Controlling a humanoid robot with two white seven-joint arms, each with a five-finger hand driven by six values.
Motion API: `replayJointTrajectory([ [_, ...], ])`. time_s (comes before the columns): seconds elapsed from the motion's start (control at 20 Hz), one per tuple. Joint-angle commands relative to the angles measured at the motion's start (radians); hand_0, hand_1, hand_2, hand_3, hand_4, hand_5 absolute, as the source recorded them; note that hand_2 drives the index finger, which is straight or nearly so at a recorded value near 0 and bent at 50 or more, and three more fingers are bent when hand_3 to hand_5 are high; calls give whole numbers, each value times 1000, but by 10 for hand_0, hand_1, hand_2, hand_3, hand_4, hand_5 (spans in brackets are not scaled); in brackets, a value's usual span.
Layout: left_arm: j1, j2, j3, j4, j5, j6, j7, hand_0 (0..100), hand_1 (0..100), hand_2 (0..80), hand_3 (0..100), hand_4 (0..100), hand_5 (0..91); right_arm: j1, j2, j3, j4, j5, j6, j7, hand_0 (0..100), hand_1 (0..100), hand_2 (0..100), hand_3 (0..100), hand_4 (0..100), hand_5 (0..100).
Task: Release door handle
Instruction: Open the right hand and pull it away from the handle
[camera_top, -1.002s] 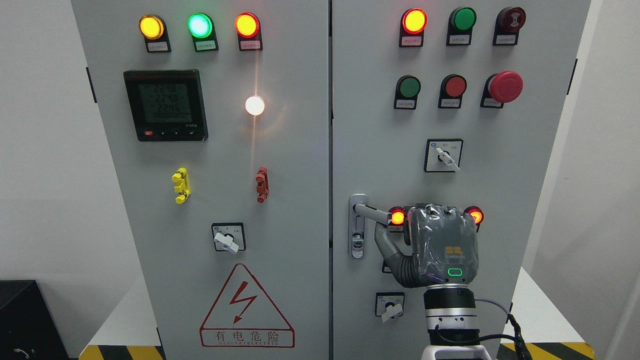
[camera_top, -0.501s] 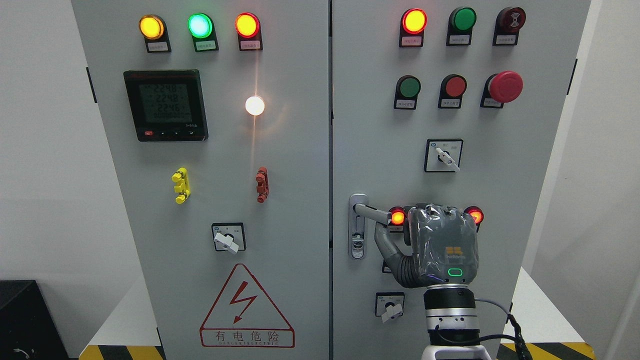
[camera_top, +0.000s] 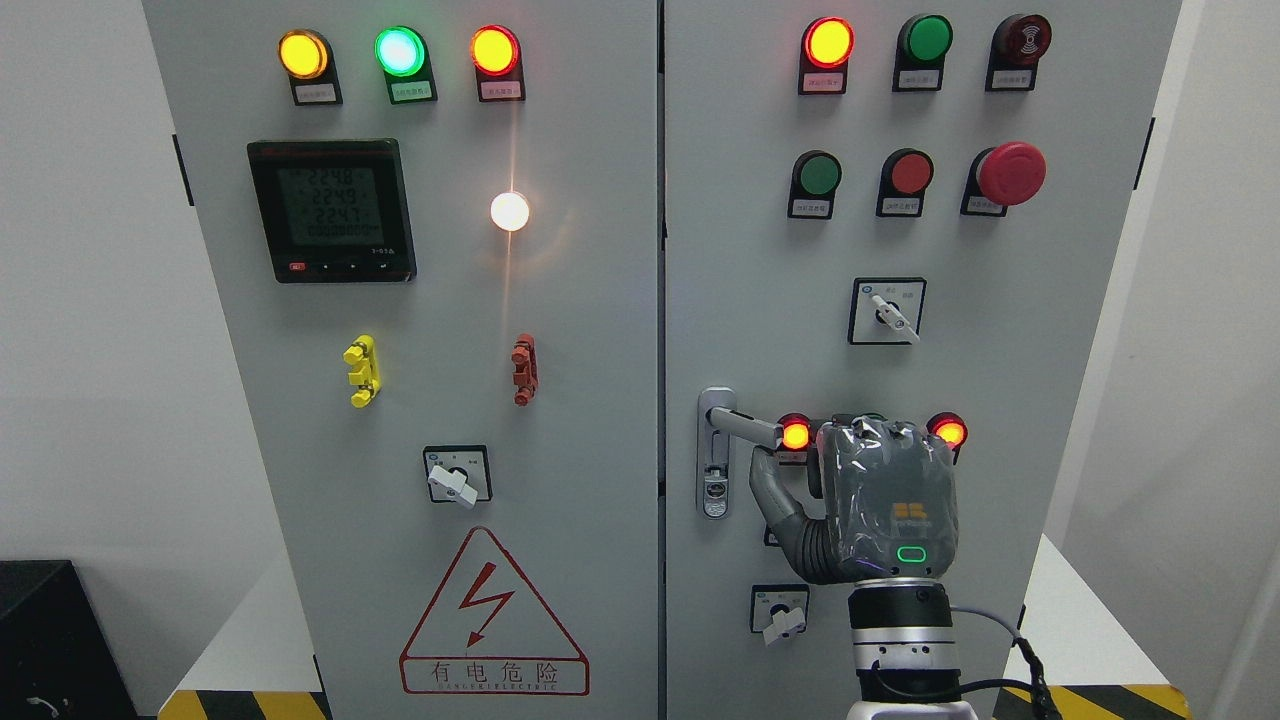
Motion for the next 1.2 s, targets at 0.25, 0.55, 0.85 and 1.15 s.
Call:
replayJointTrajectory([
  [0.25,-26,0,0,29,0,0,0,120,556,0,0,0,0,165,-11,-55,-129,-44,-130,-20,474,307,697,918,867,864],
  [0.55,-26,0,0,29,0,0,0,120,556,0,0,0,0,290,-7,-266,-192,-91,-376,-30,450,273,351,562,616,575],
  [0.85,-26,0,0,29,1,0,0,120,556,0,0,0,0,285,-13,-438,-205,-265,-534,-24,419,241,27,139,171,159],
  [1.15,-26,0,0,29,0,0,0,120,556,0,0,0,0,282,-11,-500,-226,-384,-642,-29,408,200,0,0,0,0],
])
